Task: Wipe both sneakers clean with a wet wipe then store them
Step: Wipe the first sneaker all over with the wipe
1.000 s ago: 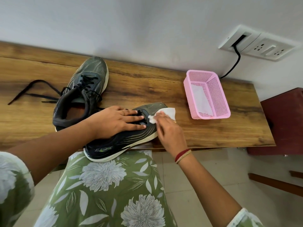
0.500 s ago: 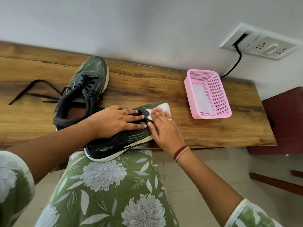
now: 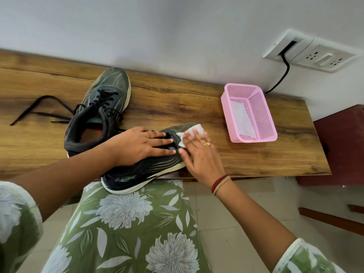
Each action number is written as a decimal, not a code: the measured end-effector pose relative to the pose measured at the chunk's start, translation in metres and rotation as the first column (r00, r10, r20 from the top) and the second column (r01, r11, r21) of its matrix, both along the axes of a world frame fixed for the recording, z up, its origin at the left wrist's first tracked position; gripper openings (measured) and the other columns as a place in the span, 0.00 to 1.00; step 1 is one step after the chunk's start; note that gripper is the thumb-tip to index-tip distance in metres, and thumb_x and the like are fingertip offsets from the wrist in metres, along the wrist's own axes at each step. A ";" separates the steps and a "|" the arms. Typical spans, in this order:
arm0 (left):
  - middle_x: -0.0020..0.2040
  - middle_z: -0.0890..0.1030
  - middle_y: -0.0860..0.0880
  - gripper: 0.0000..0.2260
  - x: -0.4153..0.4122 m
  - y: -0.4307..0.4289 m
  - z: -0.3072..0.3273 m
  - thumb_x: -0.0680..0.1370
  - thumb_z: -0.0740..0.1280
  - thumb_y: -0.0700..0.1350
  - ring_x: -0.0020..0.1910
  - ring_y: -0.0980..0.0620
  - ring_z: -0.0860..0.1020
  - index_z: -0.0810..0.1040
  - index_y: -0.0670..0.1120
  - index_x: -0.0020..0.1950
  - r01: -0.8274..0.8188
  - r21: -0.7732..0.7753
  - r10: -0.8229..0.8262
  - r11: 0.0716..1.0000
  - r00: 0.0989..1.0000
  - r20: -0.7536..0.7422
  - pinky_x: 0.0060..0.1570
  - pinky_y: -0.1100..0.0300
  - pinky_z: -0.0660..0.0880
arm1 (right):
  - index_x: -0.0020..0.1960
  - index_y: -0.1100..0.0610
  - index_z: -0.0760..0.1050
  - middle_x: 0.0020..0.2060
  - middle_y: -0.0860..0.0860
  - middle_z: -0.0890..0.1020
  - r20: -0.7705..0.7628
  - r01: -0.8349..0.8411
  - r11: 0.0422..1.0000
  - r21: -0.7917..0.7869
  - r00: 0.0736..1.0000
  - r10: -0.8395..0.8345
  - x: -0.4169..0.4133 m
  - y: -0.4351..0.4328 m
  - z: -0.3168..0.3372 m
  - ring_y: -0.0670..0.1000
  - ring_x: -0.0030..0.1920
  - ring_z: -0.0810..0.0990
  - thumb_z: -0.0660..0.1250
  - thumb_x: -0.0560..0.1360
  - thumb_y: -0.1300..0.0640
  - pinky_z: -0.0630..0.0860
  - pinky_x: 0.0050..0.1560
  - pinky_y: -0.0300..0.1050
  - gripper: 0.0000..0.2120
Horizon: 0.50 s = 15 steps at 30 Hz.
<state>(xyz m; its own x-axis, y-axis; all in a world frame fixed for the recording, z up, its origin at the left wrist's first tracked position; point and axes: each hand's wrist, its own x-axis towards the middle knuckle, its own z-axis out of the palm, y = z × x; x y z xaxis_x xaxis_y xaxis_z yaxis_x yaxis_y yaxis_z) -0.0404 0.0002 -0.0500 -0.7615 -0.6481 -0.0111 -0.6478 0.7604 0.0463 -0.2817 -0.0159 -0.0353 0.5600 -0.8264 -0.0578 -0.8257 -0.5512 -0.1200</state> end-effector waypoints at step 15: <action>0.67 0.75 0.52 0.24 -0.001 -0.001 0.001 0.75 0.52 0.46 0.63 0.50 0.76 0.70 0.56 0.70 0.021 -0.039 -0.021 0.999 1.000 -0.009 0.51 0.59 0.75 | 0.73 0.55 0.62 0.72 0.50 0.64 -0.040 0.053 0.998 0.040 0.998 -0.052 0.004 0.014 -0.001 0.50 0.75 0.54 0.41 0.79 0.39 0.41 0.74 0.50 0.31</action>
<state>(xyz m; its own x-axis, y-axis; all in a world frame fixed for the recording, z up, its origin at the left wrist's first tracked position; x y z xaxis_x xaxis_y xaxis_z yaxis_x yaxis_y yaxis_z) -0.0416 -0.0010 -0.0486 -0.7747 -0.6320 0.0212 -0.6316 0.7750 0.0222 -0.2781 -0.0018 -0.0367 0.5128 -0.8510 -0.1134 -0.8578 -0.5023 -0.1089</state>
